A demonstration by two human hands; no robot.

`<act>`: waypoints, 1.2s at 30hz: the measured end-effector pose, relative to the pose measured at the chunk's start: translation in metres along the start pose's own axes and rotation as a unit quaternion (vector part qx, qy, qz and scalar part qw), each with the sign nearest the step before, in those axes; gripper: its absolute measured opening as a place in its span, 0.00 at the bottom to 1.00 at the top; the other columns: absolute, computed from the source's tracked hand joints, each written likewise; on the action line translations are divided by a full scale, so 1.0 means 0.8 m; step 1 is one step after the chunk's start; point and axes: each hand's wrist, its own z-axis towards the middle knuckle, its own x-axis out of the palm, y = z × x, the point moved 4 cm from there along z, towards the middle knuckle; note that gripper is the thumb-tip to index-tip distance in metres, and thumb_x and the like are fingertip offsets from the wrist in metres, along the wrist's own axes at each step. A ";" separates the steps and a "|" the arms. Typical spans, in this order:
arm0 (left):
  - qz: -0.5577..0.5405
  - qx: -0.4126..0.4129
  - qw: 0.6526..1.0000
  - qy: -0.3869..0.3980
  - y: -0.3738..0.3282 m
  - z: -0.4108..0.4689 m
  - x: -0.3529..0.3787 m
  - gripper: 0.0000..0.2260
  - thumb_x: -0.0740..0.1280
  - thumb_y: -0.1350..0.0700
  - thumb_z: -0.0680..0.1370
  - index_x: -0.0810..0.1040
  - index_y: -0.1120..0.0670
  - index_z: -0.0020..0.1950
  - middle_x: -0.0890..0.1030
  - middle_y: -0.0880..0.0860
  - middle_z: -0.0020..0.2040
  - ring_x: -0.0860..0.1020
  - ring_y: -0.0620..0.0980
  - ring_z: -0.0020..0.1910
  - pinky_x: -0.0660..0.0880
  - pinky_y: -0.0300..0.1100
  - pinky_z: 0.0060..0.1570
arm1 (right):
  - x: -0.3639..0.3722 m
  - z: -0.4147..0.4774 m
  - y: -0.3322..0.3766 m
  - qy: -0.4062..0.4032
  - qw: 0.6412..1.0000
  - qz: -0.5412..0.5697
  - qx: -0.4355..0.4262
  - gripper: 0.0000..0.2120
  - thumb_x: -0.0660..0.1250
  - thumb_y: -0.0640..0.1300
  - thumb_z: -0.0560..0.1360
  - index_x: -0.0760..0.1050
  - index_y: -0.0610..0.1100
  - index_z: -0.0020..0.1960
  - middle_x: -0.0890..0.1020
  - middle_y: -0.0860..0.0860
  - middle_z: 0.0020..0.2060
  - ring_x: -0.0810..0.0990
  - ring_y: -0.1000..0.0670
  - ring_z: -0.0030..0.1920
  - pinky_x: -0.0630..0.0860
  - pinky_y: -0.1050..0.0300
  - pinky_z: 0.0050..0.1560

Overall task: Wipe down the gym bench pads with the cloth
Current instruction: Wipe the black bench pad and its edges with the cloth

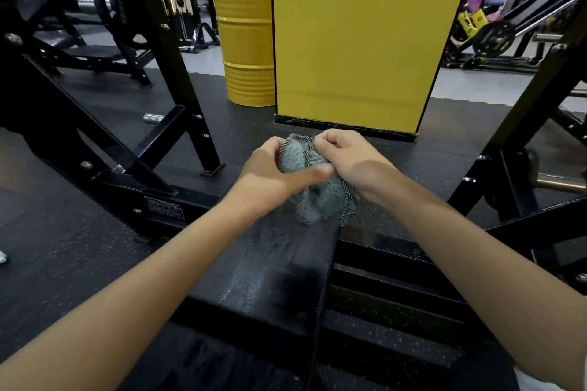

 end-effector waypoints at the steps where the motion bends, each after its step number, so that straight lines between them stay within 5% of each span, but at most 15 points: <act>1: 0.049 0.018 0.999 -0.004 0.000 0.001 -0.002 0.20 0.80 0.51 0.66 0.76 0.51 0.52 0.83 0.50 0.46 0.82 0.50 0.46 0.78 0.44 0.48 | 0.001 0.000 0.001 0.013 1.000 0.006 0.003 0.11 0.60 0.49 0.83 0.75 0.52 0.43 0.81 0.52 0.43 0.79 0.46 0.50 0.77 0.45 0.58; 4: 0.112 0.051 0.992 -0.022 -0.002 0.007 -0.012 0.19 0.76 0.65 0.69 0.74 0.46 0.50 0.81 0.49 0.45 0.80 0.51 0.44 0.77 0.45 0.45 | -0.003 -0.003 0.003 0.073 0.997 0.026 0.009 0.10 0.68 0.54 0.77 0.77 0.46 0.47 0.83 0.47 0.47 0.82 0.45 0.50 0.76 0.40 0.61; 7: 0.104 0.059 0.993 -0.025 0.001 0.011 -0.029 0.16 0.74 0.67 0.71 0.79 0.48 0.49 0.84 0.53 0.48 0.81 0.53 0.46 0.78 0.46 0.49 | -0.018 -0.005 0.000 0.135 0.990 -0.031 0.029 0.22 0.76 0.56 0.64 0.77 0.45 0.52 0.83 0.46 0.49 0.82 0.45 0.52 0.76 0.46 0.59; 12: 0.052 0.017 0.998 0.022 0.004 0.013 -0.049 0.13 0.79 0.63 0.68 0.83 0.50 0.47 0.86 0.53 0.45 0.83 0.48 0.45 0.79 0.40 0.51 | -0.041 0.004 -0.016 0.185 0.971 -0.146 0.043 0.13 0.77 0.43 0.70 0.76 0.48 0.50 0.82 0.49 0.45 0.78 0.53 0.43 0.73 0.61 0.45; 17: 0.011 -0.018 1.000 -0.011 0.011 0.017 -0.068 0.11 0.78 0.63 0.68 0.83 0.51 0.45 0.83 0.49 0.38 0.80 0.40 0.33 0.77 0.30 0.37 | -0.057 0.015 -0.030 0.162 0.965 -0.190 0.075 0.03 0.72 0.43 0.75 0.82 0.44 0.47 0.84 0.47 0.48 0.79 0.47 0.49 0.76 0.51 0.53; 22: 0.061 -0.020 0.992 -0.107 0.027 0.019 -0.080 0.06 0.78 0.54 0.70 0.83 0.50 0.44 0.83 0.53 0.43 0.81 0.50 0.42 0.79 0.45 0.47 | -0.042 0.019 -0.029 0.121 0.980 -0.082 0.134 0.09 0.67 0.45 0.79 0.80 0.43 0.42 0.82 0.50 0.38 0.79 0.52 0.35 0.73 0.62 0.31; 25: 0.093 0.011 0.983 -0.160 0.027 0.018 -0.076 0.04 0.76 0.54 0.73 0.82 0.50 0.45 0.84 0.55 0.44 0.81 0.53 0.42 0.79 0.48 0.47 | -0.014 0.019 -0.020 0.111 0.980 0.029 0.162 0.08 0.67 0.42 0.79 0.81 0.37 0.51 0.85 0.46 0.44 0.82 0.52 0.38 0.81 0.59 0.37; 29: 0.099 0.014 0.985 -0.139 0.028 0.020 -0.049 0.03 0.73 0.51 0.75 0.79 0.47 0.46 0.82 0.50 0.45 0.79 0.49 0.42 0.75 0.41 0.41 | 0.025 0.015 0.001 0.137 0.960 0.180 0.162 0.10 0.64 0.38 0.80 0.77 0.32 0.57 0.84 0.43 0.45 0.84 0.51 0.39 0.83 0.57 0.39; 33: 0.001 -0.034 0.995 -0.093 0.032 0.016 -0.040 0.27 0.75 0.35 0.63 0.79 0.47 0.56 0.79 0.46 0.49 0.77 0.43 0.46 0.70 0.36 0.40 | 0.040 0.016 0.016 0.131 0.950 0.241 0.148 0.09 0.62 0.40 0.82 0.74 0.35 0.59 0.82 0.44 0.50 0.84 0.49 0.45 0.84 0.54 0.42; 36: 0.042 -0.050 0.995 -0.073 0.045 0.013 -0.044 0.30 0.81 0.47 0.65 0.75 0.50 0.64 0.77 0.48 0.59 0.76 0.46 0.58 0.74 0.37 0.54 | 0.043 0.015 0.021 0.173 0.930 0.281 0.162 0.10 0.57 0.42 0.84 0.70 0.36 0.59 0.80 0.39 0.55 0.83 0.46 0.43 0.83 0.54 0.40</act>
